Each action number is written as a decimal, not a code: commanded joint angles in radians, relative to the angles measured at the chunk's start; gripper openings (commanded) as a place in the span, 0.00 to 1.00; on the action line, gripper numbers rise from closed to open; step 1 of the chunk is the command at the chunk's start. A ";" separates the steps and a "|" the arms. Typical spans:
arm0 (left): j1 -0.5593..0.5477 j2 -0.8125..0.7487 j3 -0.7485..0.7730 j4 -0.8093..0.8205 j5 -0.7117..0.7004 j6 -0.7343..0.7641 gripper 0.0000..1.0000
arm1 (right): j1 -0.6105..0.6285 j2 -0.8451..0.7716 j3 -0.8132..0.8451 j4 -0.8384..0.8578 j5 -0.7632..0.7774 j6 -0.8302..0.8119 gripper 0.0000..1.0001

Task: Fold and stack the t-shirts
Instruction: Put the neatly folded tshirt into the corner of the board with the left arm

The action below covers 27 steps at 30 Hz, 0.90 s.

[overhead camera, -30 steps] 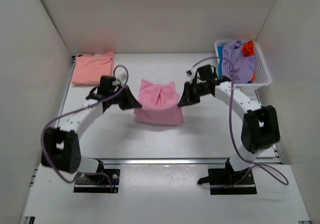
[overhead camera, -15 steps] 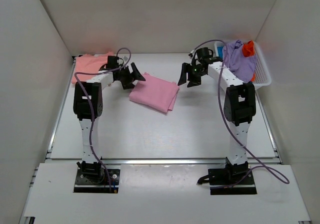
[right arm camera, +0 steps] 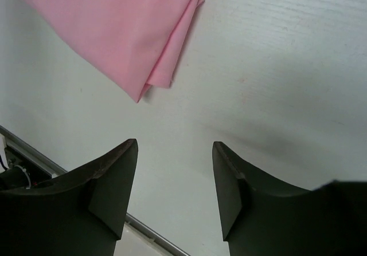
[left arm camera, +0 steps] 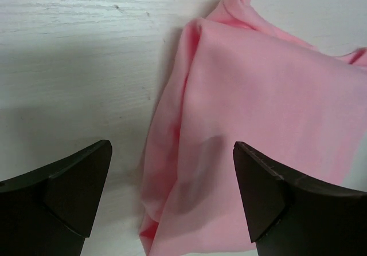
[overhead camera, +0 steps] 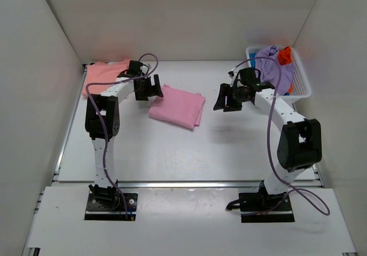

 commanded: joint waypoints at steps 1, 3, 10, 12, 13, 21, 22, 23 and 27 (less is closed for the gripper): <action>-0.099 -0.008 0.071 -0.148 -0.239 0.117 0.99 | -0.020 -0.095 -0.069 0.068 -0.028 0.017 0.52; -0.119 -0.010 0.062 -0.159 -0.240 0.116 0.99 | -0.023 -0.119 -0.093 0.072 -0.031 0.020 0.52; -0.208 0.064 0.116 -0.311 -0.378 0.142 0.99 | -0.027 -0.182 -0.140 0.059 -0.046 0.034 0.50; -0.225 0.078 0.123 -0.347 -0.418 0.157 0.98 | -0.034 -0.205 -0.146 0.069 -0.058 0.032 0.50; -0.228 0.076 0.116 -0.342 -0.409 0.161 0.89 | -0.035 -0.214 -0.150 0.071 -0.068 0.038 0.49; -0.163 0.070 0.166 -0.367 -0.338 0.172 0.00 | -0.031 -0.242 -0.183 0.071 -0.088 0.045 0.45; -0.153 0.067 0.182 -0.377 -0.342 0.172 0.00 | -0.035 -0.237 -0.189 0.076 -0.092 0.042 0.44; -0.127 0.061 0.230 -0.381 -0.367 0.187 0.00 | -0.034 -0.237 -0.193 0.076 -0.094 0.043 0.44; -0.061 0.061 0.427 -0.426 -0.399 0.200 0.00 | -0.023 -0.241 -0.198 0.076 -0.098 0.041 0.43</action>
